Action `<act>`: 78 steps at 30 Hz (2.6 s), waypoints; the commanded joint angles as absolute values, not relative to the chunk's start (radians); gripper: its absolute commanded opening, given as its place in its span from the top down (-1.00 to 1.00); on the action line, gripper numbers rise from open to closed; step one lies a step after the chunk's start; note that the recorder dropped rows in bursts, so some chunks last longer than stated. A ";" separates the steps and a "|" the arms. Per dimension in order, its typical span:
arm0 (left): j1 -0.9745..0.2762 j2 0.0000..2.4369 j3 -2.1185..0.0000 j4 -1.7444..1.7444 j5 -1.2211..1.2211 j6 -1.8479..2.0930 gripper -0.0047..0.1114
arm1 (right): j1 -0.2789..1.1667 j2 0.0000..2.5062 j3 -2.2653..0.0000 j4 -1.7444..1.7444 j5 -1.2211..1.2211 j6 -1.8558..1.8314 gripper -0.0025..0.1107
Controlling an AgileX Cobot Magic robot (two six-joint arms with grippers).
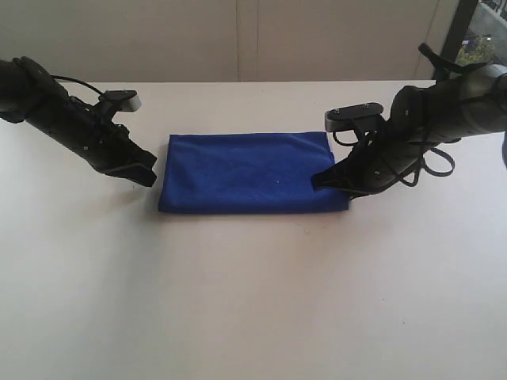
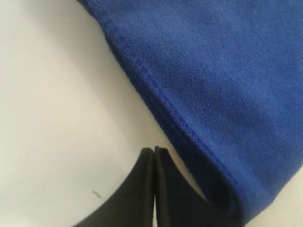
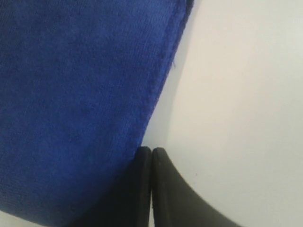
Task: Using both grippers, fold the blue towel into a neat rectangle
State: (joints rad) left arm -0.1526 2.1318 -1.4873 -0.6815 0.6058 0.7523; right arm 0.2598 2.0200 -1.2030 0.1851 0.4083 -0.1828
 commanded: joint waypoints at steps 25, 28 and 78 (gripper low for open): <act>-0.151 2.109 -1.479 -0.677 0.601 0.734 0.92 | 0.271 1.996 -1.207 0.111 0.422 -0.197 0.96; -0.151 2.071 -1.479 -0.652 0.606 0.692 0.92 | 0.232 1.944 -1.197 0.109 0.429 -0.174 0.96; -0.151 0.582 -0.465 -0.728 0.121 0.558 0.92 | 0.140 0.134 -0.467 0.161 0.325 -0.066 0.96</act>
